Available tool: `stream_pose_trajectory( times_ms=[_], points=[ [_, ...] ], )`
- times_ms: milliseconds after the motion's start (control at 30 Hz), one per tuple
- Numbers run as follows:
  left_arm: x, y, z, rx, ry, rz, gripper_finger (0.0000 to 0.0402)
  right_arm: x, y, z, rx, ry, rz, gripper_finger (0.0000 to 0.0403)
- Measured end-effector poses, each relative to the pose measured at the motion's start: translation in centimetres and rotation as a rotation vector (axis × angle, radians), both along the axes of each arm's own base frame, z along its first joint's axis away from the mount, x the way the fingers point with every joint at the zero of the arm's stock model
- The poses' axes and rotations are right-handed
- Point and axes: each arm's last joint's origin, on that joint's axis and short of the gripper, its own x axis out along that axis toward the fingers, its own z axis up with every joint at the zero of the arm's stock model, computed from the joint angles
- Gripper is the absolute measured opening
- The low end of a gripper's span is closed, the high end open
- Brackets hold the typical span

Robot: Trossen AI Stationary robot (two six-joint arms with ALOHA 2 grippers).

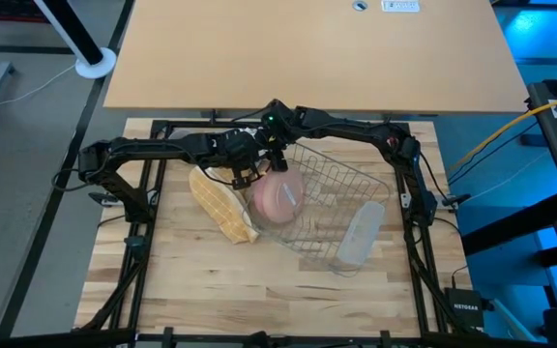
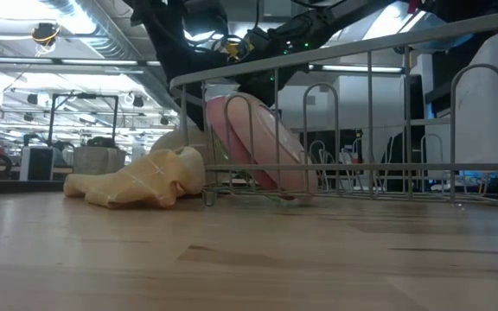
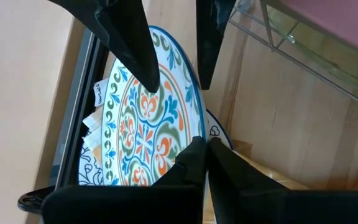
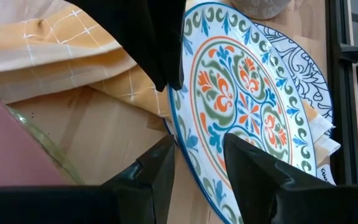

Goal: Sort dishes
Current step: Put the orange patterned white plate into the dish rack

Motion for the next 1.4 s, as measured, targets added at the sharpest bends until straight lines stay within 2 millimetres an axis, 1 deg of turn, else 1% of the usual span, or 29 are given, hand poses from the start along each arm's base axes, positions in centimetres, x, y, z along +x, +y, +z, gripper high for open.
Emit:
stream_pose_trajectory(
  times_ms=[100,233,333,533,767,1067,1200,1300,1400],
  points=[
    [0.0,0.0,0.0,0.003,0.003,-0.006,0.0,0.0,0.0,0.0,0.003,0.001,-0.002,0.0143],
    [0.1,0.1,0.2,0.016,-0.007,-0.016,0.0,0.2,-0.1,-0.5,0.008,0.007,-0.016,0.0142],
    [0.1,0.1,0.2,0.015,-0.008,-0.012,0.0,0.4,-0.2,-1.0,0.026,0.015,-0.025,0.0132],
    [0.1,0.1,0.1,0.017,-0.001,-0.017,0.0,0.5,-0.2,-1.3,0.039,0.021,-0.023,0.0083],
    [0.0,0.1,0.2,0.035,0.012,-0.022,0.0,0.6,-0.2,-1.0,0.044,0.019,-0.002,0.0016],
    [0.0,0.0,0.2,0.033,0.02,-0.04,0.0001,0.6,-0.2,-1.0,0.031,0.026,-0.006,0.0016],
    [0.0,0.0,0.2,0.042,0.039,-0.071,0.0019,0.6,-0.2,-1.0,0.028,0.027,-0.003,0.001],
    [0.0,0.0,0.2,0.044,0.046,-0.083,0.005,0.6,-0.1,-1.0,0.021,0.027,0.005,0.0012],
    [-0.1,0.0,0.0,0.052,0.068,-0.106,0.0089,0.6,-0.1,-1.0,0.019,0.026,0.008,0.0014]
  ],
)
